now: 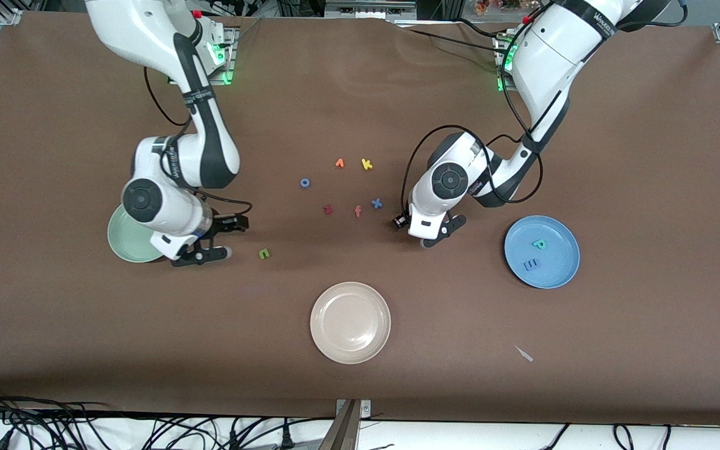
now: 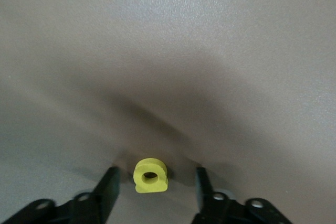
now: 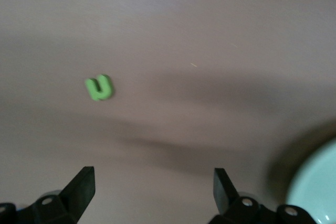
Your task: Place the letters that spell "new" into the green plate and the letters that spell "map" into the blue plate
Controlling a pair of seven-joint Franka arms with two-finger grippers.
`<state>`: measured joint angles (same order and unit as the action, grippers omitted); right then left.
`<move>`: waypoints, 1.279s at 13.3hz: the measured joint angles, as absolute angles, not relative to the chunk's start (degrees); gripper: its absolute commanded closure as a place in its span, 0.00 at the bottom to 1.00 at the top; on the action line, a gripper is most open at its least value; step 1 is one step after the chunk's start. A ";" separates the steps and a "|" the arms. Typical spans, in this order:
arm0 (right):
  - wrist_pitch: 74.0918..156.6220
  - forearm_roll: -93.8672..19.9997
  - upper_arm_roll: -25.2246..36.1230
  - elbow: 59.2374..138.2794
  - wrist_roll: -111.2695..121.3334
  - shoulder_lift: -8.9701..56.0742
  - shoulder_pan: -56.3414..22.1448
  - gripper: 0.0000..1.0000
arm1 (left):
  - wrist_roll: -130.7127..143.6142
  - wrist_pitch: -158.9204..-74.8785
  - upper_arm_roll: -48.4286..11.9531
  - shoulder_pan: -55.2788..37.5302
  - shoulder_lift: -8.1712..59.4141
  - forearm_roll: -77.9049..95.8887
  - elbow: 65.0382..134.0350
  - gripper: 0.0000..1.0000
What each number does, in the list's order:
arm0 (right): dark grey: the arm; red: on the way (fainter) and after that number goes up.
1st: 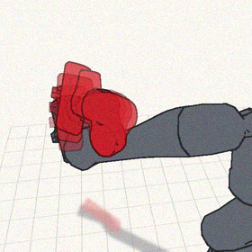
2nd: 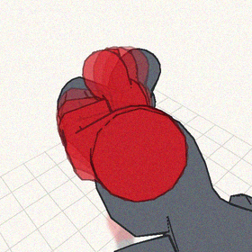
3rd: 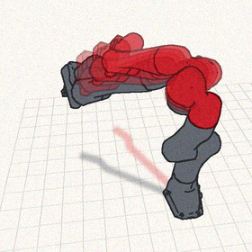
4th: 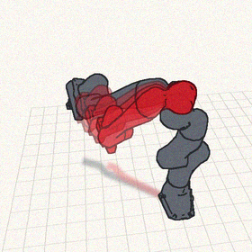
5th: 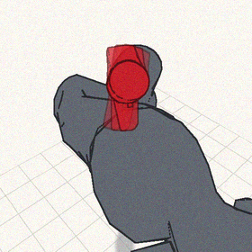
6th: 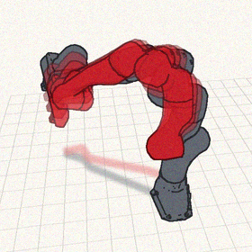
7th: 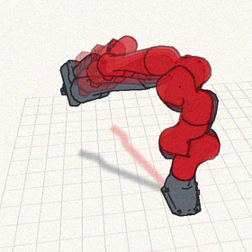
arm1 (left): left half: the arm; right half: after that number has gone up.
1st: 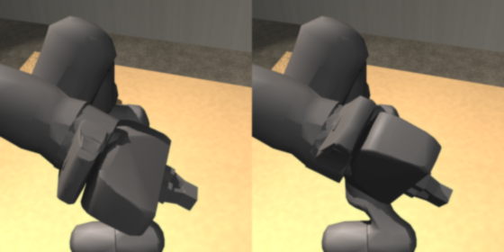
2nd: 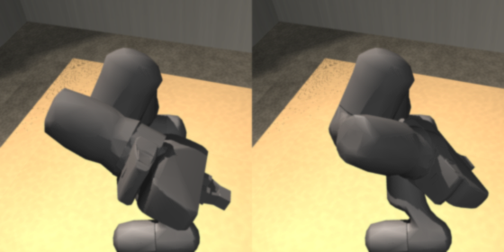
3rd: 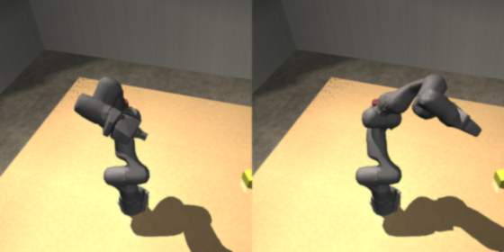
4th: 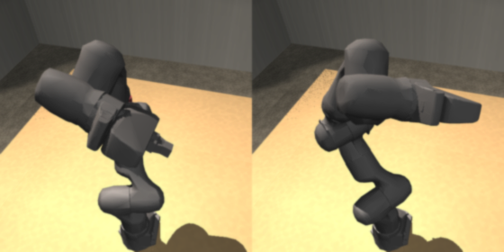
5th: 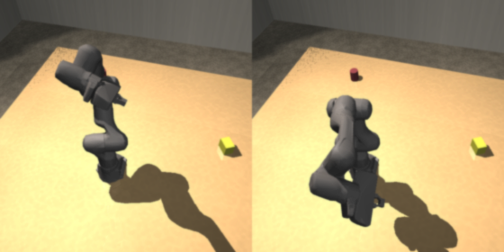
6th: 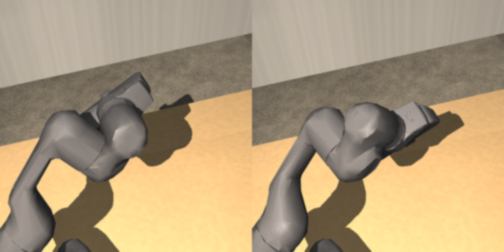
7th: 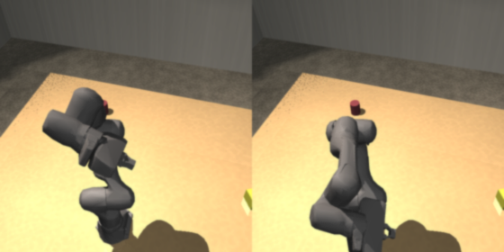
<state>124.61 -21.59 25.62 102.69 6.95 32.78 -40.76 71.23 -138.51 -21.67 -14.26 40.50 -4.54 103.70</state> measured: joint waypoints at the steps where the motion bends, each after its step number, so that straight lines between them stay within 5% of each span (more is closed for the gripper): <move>1: 126.90 -21.59 24.28 102.05 6.95 33.89 -40.78 0.00 | 71.30 -138.52 -21.66 -14.21 40.35 -4.54 103.70 0.95; 7: 138.18 -20.99 20.98 101.51 7.23 38.87 -43.22 0.05 | 71.24 -138.23 -21.56 -13.92 39.94 -4.61 103.47 1.00; 12: 139.88 -19.59 21.16 101.31 11.21 40.19 -43.06 0.16 | 57.12 -115.29 -20.40 -9.49 36.31 -7.18 96.47 1.00; 17: 141.07 -19.59 21.21 100.24 11.85 41.89 -42.89 0.35 | 28.31 -108.91 -19.49 4.89 34.39 -13.77 95.43 1.00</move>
